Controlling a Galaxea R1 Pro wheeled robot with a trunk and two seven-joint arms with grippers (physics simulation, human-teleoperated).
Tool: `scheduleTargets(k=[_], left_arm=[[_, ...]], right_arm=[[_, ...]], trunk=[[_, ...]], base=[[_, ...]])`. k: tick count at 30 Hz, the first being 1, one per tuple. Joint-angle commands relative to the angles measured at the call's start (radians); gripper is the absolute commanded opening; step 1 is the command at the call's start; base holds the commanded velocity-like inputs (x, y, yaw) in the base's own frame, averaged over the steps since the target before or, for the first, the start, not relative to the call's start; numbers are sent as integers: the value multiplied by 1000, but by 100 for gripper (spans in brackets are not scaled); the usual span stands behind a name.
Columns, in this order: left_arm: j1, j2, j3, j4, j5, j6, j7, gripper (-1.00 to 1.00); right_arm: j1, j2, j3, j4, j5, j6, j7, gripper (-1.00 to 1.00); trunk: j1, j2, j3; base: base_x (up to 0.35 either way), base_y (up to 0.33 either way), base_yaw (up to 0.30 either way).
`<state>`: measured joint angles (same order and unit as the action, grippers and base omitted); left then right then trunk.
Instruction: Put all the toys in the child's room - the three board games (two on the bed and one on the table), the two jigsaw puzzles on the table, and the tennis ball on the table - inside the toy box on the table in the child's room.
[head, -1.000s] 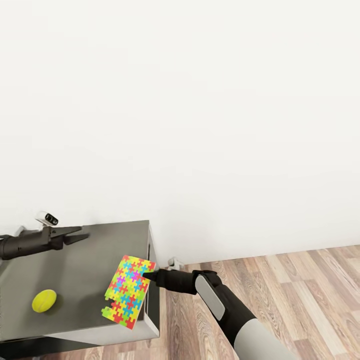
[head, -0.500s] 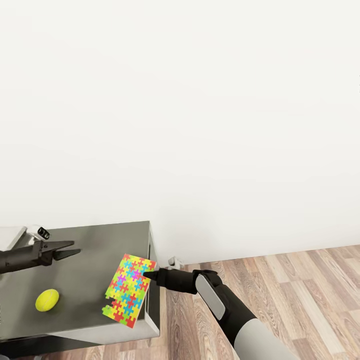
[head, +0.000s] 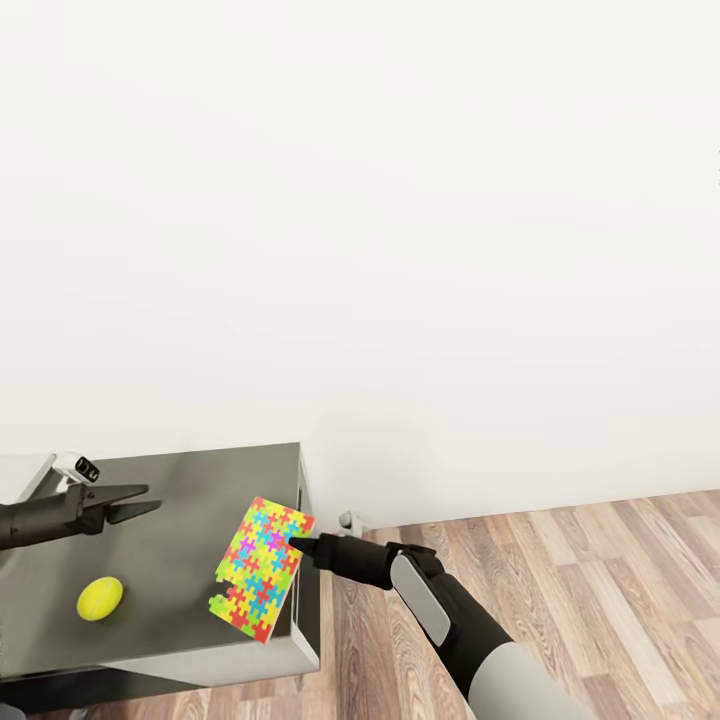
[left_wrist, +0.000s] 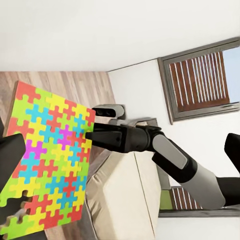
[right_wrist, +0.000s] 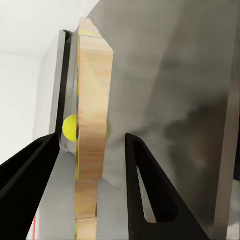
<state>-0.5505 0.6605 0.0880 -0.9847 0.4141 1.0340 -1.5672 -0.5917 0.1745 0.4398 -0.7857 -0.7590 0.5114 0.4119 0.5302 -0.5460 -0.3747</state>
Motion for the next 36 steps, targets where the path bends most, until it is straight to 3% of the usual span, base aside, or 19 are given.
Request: scheduleTargets(k=[1,21,28,36], left_arm=[[0,1,-1,0,0,11,-4,100],[1,0,-1,0,0,12,-4,100],[1,-1,-2,0,0,12,-4,100],[1,-3,-2,-2,0,12,-4,100]], right_arm=[[-1,0,0,-1,-5,5,0,-100],[2,0,-7,-12,-2,0,0,-100],[1,0,-6,-82,2,-2,-1,-100],[0,0,-7,-91,6,-2,1,-100]], trunk=[[-4,6,2],[-80,146,65],[-80,146,67],[-80,146,79]], base=[[0,0,0],[0,0,0],[0,0,0],[0,0,0]])
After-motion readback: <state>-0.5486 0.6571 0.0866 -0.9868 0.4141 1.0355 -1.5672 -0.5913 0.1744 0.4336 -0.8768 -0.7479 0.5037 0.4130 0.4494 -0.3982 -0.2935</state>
